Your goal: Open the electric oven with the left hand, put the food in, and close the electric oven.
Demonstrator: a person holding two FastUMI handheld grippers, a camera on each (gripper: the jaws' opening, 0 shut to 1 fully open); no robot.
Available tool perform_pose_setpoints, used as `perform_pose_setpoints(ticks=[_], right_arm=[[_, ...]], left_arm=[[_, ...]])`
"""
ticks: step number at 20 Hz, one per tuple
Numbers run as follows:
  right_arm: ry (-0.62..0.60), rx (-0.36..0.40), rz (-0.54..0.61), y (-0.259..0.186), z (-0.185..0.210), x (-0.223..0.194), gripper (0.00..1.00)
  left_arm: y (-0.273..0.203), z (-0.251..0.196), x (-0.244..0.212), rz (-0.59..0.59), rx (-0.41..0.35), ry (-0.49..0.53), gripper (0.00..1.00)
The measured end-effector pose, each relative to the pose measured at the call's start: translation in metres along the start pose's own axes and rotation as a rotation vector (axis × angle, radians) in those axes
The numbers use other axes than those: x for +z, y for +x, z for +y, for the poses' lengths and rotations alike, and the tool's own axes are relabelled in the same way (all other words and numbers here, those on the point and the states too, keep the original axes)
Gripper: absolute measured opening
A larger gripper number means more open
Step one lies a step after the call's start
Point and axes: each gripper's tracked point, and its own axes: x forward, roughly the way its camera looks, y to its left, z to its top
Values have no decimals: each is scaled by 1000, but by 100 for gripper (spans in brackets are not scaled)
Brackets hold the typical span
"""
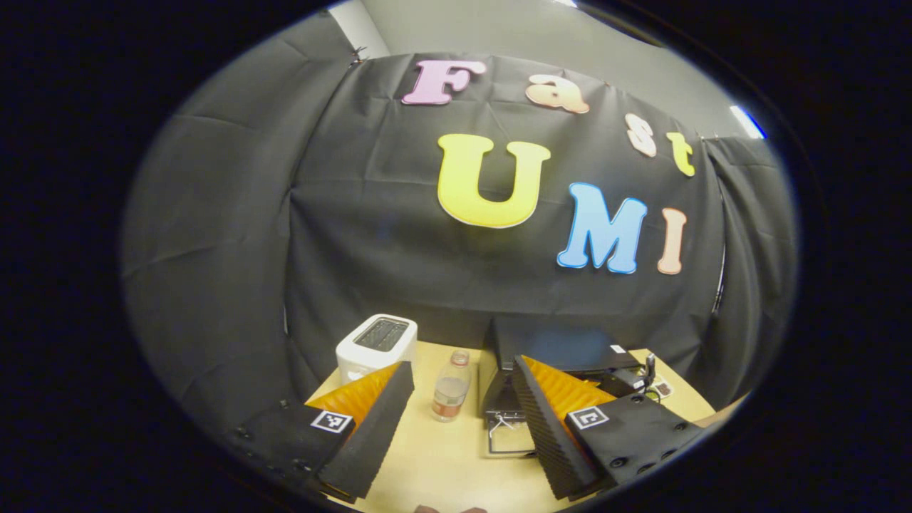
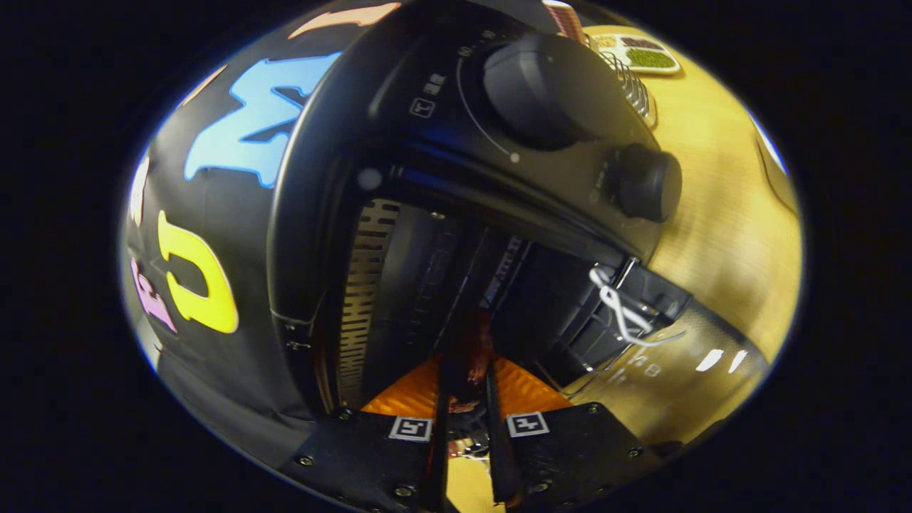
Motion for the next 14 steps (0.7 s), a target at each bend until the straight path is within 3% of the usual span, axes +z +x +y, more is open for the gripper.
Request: perform_pose_setpoints(ticks=[1,3,4,5,8,14], right_arm=[[-30,-20,9,-2,0,1,31],[-136,-81,19,-13,-9,7,36],[-166,-76,26,-18,-8,8,39],[-192,-83,24,-27,-8,13,31],[-285,-88,31,-51,-12,25,68],[-534,-74,-33,-131,-15,63,69]], left_arm=[[2,-7,1,-1,-9,7,94],[5,-24,1,-4,-30,14,94],[8,-35,2,-4,-46,11,94],[9,-46,2,-5,-63,8,94],[13,-84,4,-12,-112,5,94],[15,-152,5,-26,-189,13,94]])
